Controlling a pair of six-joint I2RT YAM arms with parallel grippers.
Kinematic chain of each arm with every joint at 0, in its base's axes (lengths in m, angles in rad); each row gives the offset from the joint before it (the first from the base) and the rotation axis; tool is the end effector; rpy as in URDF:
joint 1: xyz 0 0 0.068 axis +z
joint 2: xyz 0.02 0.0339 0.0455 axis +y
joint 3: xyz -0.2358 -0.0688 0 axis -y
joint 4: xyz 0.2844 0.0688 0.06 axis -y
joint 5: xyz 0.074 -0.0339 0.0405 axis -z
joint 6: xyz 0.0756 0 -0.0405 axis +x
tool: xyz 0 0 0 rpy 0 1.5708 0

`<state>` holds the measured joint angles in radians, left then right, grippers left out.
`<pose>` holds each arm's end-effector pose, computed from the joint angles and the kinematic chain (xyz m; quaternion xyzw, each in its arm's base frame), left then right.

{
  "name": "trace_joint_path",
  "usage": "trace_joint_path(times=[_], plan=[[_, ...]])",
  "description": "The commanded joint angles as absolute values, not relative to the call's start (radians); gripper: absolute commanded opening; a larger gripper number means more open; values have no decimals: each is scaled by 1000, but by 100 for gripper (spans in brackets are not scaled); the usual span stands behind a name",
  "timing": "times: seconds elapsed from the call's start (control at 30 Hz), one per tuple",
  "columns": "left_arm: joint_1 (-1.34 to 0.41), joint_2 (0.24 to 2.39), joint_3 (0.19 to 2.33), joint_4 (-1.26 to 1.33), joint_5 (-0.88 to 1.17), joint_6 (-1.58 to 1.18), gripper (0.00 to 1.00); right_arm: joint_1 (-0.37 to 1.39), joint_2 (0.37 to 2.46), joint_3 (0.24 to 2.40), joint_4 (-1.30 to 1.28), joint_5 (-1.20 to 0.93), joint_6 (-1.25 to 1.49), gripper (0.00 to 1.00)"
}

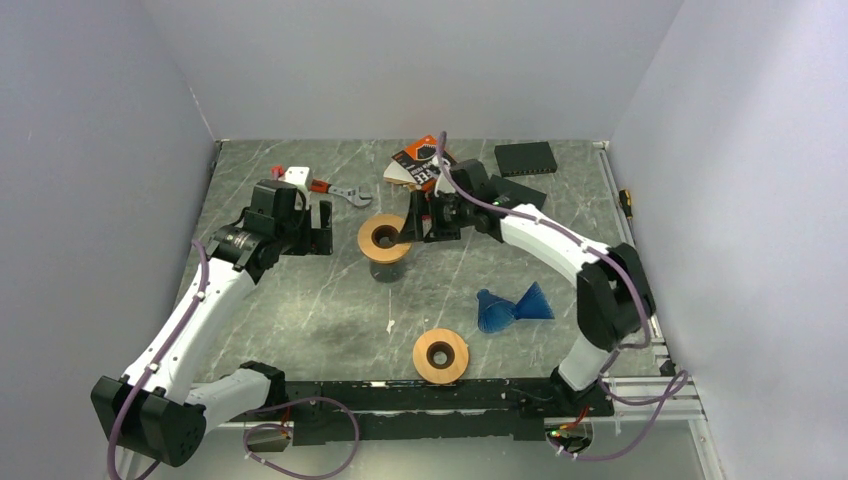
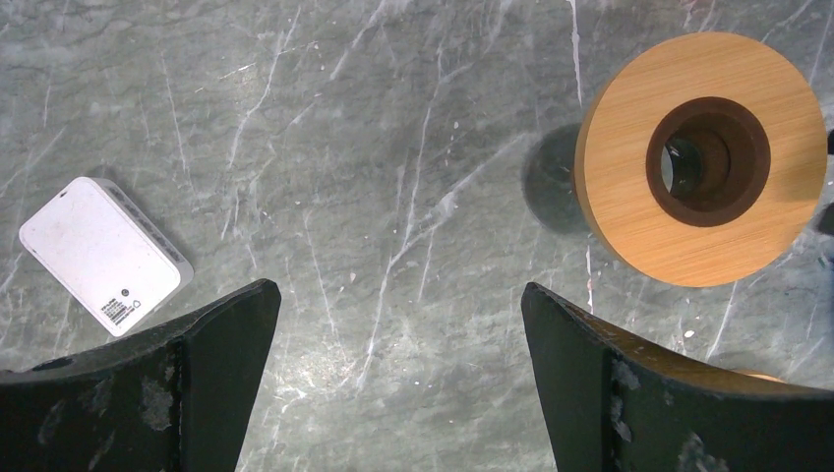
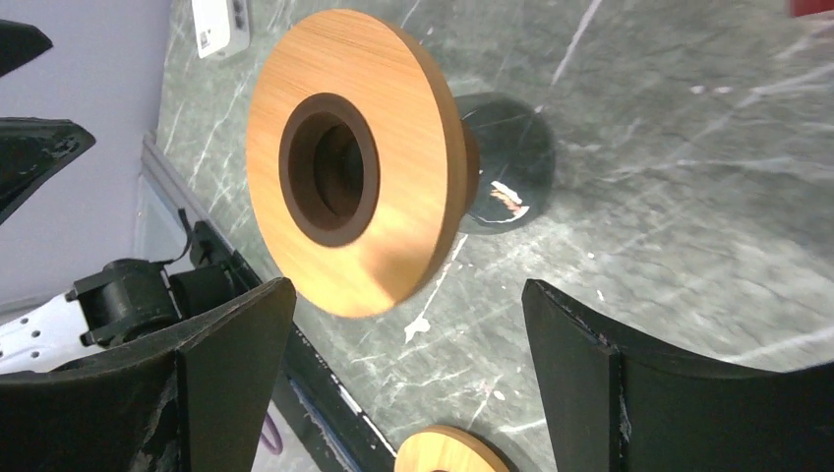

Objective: Place the coffee filter in the dripper

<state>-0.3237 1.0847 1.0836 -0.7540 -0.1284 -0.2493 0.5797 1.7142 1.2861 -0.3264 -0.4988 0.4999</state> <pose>0.2901 -0.0871 0.2796 0.0086 0.9164 -0.0554 0.3963 0.3480 0.2711 0.1872 -0.1334 0.8848 0.3920 0.2135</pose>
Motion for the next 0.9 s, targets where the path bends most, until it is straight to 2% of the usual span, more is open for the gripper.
trace_joint_path(times=[0.0, 0.17, 0.4, 0.5, 0.67, 0.87], plan=[[-318, 1085, 1085, -755, -129, -258, 99, 541, 1577, 1217, -273, -410, 468, 91], [-319, 1076, 1082, -740, -101, -253, 99, 458, 1465, 1087, -248, -405, 463, 91], [-328, 1079, 1069, -659, 72, -280, 99, 274, 1349, 904, -210, -493, 478, 91], [-358, 1112, 1088, -648, 125, -325, 96, 215, 1306, 851, -216, -504, 467, 91], [-492, 1178, 1130, -617, 133, -398, 100, 124, 1262, 797, -232, -526, 451, 91], [-724, 1304, 1221, -581, 12, -422, 100, -8, 1249, 730, -189, -616, 476, 91]])
